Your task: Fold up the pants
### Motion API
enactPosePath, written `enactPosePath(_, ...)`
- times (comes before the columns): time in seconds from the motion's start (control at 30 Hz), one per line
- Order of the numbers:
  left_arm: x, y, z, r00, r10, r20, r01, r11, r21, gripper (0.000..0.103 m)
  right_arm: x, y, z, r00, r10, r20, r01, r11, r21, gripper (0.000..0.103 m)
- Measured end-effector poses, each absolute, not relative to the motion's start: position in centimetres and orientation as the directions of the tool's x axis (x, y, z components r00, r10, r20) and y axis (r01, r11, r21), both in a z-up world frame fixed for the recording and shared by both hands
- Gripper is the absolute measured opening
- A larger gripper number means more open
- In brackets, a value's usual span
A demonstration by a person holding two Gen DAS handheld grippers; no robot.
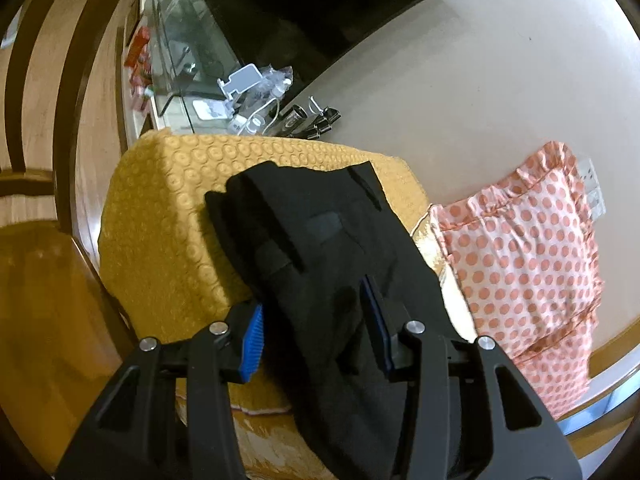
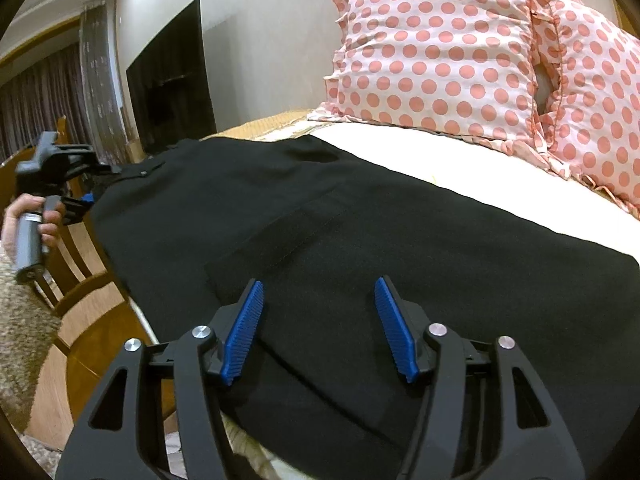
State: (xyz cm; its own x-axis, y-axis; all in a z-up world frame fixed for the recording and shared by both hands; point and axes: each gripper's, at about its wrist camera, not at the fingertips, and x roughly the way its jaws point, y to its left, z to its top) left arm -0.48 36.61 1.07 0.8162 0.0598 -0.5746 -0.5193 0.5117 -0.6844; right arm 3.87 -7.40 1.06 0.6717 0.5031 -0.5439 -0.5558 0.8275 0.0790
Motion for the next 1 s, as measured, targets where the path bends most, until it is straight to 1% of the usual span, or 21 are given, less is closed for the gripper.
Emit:
enactPosePath(0.03, -0.2, 36.4, 1.1, 0.809, 0.069, -0.584, -0.527, 0.524, -0.669, 0.031, 3.7, -7.7, 1.2, 0.678, 0.503, -0.536, -0.554, 0.829, 0.077, 0.064)
enactPosePath(0.07, -0.1, 36.2, 1.3, 0.803, 0.087, -0.590, -0.536, 0.538, -0.651, 0.024, 3.5, -8.1, 1.4, 0.686, 0.500, -0.529, -0.549, 0.832, 0.075, 0.066)
enactPosePath(0.1, -0.2, 36.1, 1.4, 0.803, 0.098, -0.588, -0.538, 0.543, -0.644, 0.019, 3.2, -8.7, 1.5, 0.698, 0.491, -0.521, -0.539, 0.840, 0.070, 0.069)
enactPosePath(0.13, -0.3, 36.1, 1.6, 0.807, 0.100, -0.583, -0.534, 0.547, -0.645, 0.014, 3.1, -9.1, 1.6, 0.703, 0.487, -0.518, -0.531, 0.844, 0.072, 0.070)
enactPosePath(0.23, -0.3, 35.5, 3.1, 0.816, 0.116, -0.567, -0.515, 0.591, -0.621, 0.012, 2.8, -11.1, 1.8, 0.718, 0.474, -0.509, -0.496, 0.862, 0.103, 0.070)
enactPosePath(0.37, 0.5, 32.1, 6.8, 0.826, 0.170, -0.538, -0.474, 0.725, -0.499, 0.011, 1.8, -14.2, 2.1, 0.760, 0.447, -0.471, -0.436, 0.889, 0.140, 0.070)
enactPosePath(0.43, 1.3, 29.2, 9.4, 0.846, 0.166, -0.506, -0.418, 0.795, -0.439, 0.011, 1.2, -16.0, 2.4, 0.785, 0.431, -0.445, -0.402, 0.901, 0.162, 0.070)
enactPosePath(0.53, 2.7, 24.0, 13.1, 0.879, 0.124, -0.460, -0.307, 0.885, -0.350, 0.011, 0.4, -19.0, 2.5, 0.826, 0.376, -0.420, -0.327, 0.926, 0.187, 0.072)
enactPosePath(0.67, 4.4, 15.4, 16.7, 0.911, 0.006, -0.412, -0.109, 0.968, -0.227, 0.010, -0.5, -23.4, 2.2, 0.866, 0.286, -0.410, -0.202, 0.950, 0.236, 0.072)
enactPosePath(0.77, 5.2, 6.5, 18.1, 0.909, -0.152, -0.389, 0.110, 0.986, -0.126, 0.010, -1.2, -26.3, 1.6, 0.880, 0.233, -0.413, -0.118, 0.951, 0.286, 0.072)
enactPosePath(0.83, 5.2, 1.7, 17.8, 0.883, -0.255, -0.395, 0.238, 0.967, -0.092, 0.010, -1.7, -28.3, 1.0, 0.885, 0.197, -0.421, -0.058, 0.945, 0.321, 0.072)
enactPosePath(0.93, 4.2, -6.3, 15.0, 0.804, -0.396, -0.444, 0.436, 0.900, -0.015, 0.010, -2.6, -30.2, 0.3, 0.888, 0.153, -0.433, 0.006, 0.939, 0.344, 0.072)
enactPosePath(0.97, 3.9, -8.4, 13.6, 0.770, -0.423, -0.477, 0.485, 0.874, 0.008, 0.010, -2.7, -30.6, 0.2, 0.888, 0.142, -0.437, 0.021, 0.938, 0.347, 0.072)
enactPosePath(1.0, 3.7, -10.8, 11.5, 0.722, -0.443, -0.531, 0.538, 0.843, 0.029, 0.010, -2.9, -31.0, 0.0, 0.888, 0.135, -0.439, 0.031, 0.936, 0.349, 0.072)
